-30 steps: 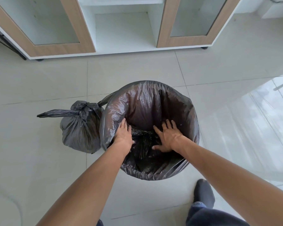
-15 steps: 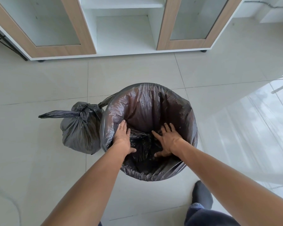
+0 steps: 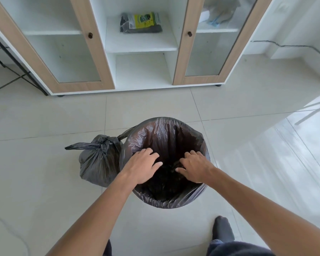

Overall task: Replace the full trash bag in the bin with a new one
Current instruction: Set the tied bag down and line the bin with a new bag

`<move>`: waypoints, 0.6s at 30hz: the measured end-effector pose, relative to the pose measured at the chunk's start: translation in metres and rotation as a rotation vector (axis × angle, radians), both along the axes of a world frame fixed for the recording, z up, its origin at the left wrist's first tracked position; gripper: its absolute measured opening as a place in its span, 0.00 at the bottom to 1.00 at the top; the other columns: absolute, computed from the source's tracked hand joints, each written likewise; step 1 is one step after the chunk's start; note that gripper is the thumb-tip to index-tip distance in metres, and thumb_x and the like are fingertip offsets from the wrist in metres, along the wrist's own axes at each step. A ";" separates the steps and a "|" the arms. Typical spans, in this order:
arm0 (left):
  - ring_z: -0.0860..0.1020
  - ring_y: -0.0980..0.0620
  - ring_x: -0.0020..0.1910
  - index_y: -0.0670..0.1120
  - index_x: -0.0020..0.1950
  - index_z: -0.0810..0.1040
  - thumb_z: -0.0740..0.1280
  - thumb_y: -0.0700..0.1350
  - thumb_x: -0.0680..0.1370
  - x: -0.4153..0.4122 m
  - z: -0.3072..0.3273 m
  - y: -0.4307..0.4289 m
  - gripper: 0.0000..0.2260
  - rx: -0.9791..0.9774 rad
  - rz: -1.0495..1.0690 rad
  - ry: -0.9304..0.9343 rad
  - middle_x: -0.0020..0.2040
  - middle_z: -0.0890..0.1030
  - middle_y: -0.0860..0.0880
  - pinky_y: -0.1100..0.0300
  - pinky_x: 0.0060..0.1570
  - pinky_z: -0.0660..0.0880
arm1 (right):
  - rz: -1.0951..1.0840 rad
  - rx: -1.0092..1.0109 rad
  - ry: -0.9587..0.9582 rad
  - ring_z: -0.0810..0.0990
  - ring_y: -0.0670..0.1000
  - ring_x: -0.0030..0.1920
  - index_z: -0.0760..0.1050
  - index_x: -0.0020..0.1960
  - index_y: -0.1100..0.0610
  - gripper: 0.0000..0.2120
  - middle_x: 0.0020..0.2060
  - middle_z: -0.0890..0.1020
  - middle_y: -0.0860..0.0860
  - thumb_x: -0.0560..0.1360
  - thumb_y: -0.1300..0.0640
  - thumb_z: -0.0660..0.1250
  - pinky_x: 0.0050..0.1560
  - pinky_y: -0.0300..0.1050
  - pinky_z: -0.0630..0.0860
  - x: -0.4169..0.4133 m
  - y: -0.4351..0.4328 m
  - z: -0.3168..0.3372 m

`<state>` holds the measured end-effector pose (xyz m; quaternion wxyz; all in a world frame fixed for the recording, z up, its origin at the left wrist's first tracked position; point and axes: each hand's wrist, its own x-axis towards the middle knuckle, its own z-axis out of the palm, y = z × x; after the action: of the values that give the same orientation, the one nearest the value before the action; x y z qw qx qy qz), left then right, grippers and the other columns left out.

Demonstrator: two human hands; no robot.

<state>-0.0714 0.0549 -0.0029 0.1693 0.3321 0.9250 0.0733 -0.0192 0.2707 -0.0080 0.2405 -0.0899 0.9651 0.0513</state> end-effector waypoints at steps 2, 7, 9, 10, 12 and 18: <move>0.68 0.47 0.71 0.48 0.73 0.71 0.54 0.58 0.83 0.004 0.009 -0.011 0.22 0.065 0.054 0.028 0.73 0.68 0.46 0.52 0.69 0.66 | 0.010 -0.013 0.064 0.72 0.57 0.61 0.75 0.64 0.56 0.22 0.60 0.76 0.56 0.81 0.42 0.55 0.63 0.53 0.68 0.006 0.003 0.011; 0.58 0.43 0.77 0.47 0.77 0.65 0.62 0.55 0.81 0.016 0.022 -0.033 0.26 -0.050 0.153 0.121 0.78 0.58 0.41 0.50 0.76 0.57 | -0.034 0.019 0.170 0.68 0.58 0.65 0.74 0.63 0.55 0.18 0.63 0.71 0.57 0.78 0.47 0.62 0.67 0.53 0.67 0.018 0.009 0.021; 0.54 0.39 0.78 0.48 0.78 0.60 0.66 0.54 0.79 0.023 0.022 -0.037 0.30 -0.178 0.211 0.098 0.79 0.51 0.38 0.47 0.76 0.55 | -0.071 0.065 0.203 0.66 0.60 0.65 0.74 0.62 0.55 0.16 0.64 0.69 0.58 0.76 0.51 0.64 0.66 0.54 0.66 0.023 0.010 0.021; 0.54 0.38 0.78 0.48 0.79 0.58 0.67 0.55 0.78 0.026 0.022 -0.039 0.32 -0.221 0.251 0.070 0.79 0.49 0.36 0.46 0.76 0.55 | -0.103 0.096 0.216 0.67 0.60 0.63 0.74 0.61 0.54 0.15 0.64 0.68 0.58 0.74 0.54 0.65 0.63 0.53 0.68 0.025 0.010 0.021; 0.57 0.36 0.77 0.49 0.79 0.54 0.68 0.55 0.78 0.031 0.022 -0.043 0.36 -0.259 0.337 -0.021 0.79 0.46 0.34 0.46 0.73 0.59 | -0.205 0.151 0.228 0.69 0.59 0.55 0.71 0.60 0.53 0.17 0.64 0.66 0.58 0.72 0.60 0.66 0.52 0.49 0.71 0.029 0.009 0.026; 0.76 0.39 0.63 0.50 0.81 0.46 0.70 0.48 0.78 0.032 0.016 -0.043 0.40 -0.092 0.537 -0.308 0.70 0.67 0.38 0.48 0.61 0.74 | -0.515 -0.070 0.134 0.72 0.56 0.35 0.68 0.59 0.58 0.13 0.56 0.68 0.59 0.76 0.66 0.62 0.36 0.45 0.71 0.029 0.018 0.023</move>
<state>-0.0392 0.0117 0.0126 0.2969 0.0527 0.9455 0.1228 0.0094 0.2887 0.0153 0.1778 0.1538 0.9712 -0.0390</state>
